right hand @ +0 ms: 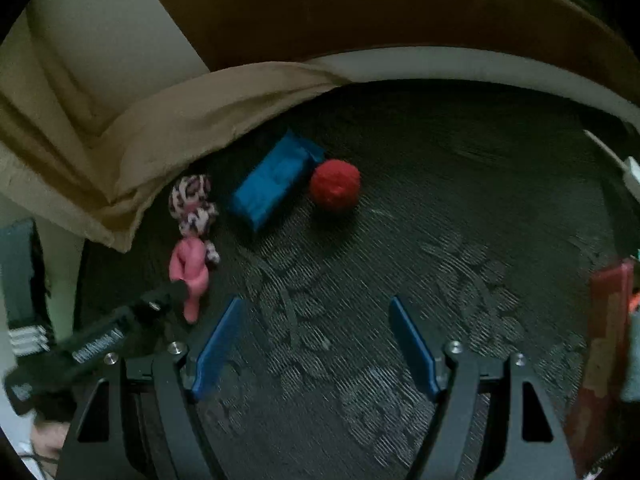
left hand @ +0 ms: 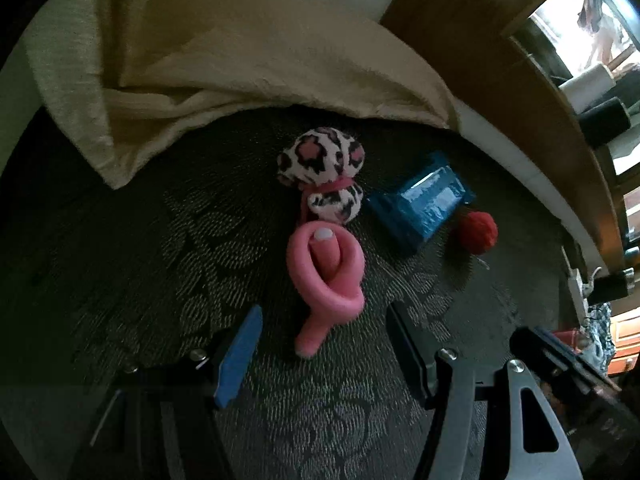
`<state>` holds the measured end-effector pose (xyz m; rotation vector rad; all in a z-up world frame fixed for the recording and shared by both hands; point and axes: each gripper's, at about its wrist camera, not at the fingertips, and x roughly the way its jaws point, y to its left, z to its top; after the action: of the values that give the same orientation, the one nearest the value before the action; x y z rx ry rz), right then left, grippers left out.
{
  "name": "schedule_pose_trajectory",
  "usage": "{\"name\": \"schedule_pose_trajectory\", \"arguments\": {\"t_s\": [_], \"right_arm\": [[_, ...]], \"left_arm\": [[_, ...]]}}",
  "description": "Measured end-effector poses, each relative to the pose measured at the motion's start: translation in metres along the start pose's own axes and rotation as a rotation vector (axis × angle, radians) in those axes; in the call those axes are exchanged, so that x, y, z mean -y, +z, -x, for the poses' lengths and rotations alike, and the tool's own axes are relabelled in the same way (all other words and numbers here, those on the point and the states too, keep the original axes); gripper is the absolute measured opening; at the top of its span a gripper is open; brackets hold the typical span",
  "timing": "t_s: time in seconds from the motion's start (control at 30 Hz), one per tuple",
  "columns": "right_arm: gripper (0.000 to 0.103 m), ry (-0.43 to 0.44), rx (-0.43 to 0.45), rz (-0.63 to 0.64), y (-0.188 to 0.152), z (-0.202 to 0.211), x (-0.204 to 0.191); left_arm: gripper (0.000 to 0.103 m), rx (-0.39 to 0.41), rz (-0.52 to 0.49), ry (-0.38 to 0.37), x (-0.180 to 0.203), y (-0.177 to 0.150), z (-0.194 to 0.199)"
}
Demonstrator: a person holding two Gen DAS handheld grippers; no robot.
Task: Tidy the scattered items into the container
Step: 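Grasp the pink loop with the left gripper while the right grasps the blue packet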
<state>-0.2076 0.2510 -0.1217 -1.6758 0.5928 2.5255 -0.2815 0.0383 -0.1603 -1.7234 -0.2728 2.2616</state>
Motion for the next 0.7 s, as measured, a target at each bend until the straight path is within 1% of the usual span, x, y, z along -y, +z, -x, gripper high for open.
{"name": "schedule_pose_trajectory", "arguments": {"t_s": [0.2,0.4,0.5,0.6,0.7], "right_arm": [[0.078,0.075,-0.037,-0.059,0.028,-0.034,-0.011],[0.078,0.100,-0.079,-0.137,0.049,-0.071,-0.019],[0.078,0.083,-0.076,-0.158,0.061,-0.083,-0.024],[0.078,0.056,-0.065,-0.142,0.070,-0.091,-0.033],[0.075,0.024,-0.063,-0.113,0.075,-0.099,-0.045]], "left_arm": [[0.066,0.004,-0.037,0.026,-0.001,0.006,-0.018],[0.066,0.041,-0.111,0.046,0.006,0.008,-0.022],[0.066,0.066,-0.152,0.062,0.010,0.006,-0.023],[0.066,0.083,-0.164,0.069,0.011,0.006,-0.024],[0.065,0.093,-0.172,0.081,0.011,0.007,-0.024]]}}
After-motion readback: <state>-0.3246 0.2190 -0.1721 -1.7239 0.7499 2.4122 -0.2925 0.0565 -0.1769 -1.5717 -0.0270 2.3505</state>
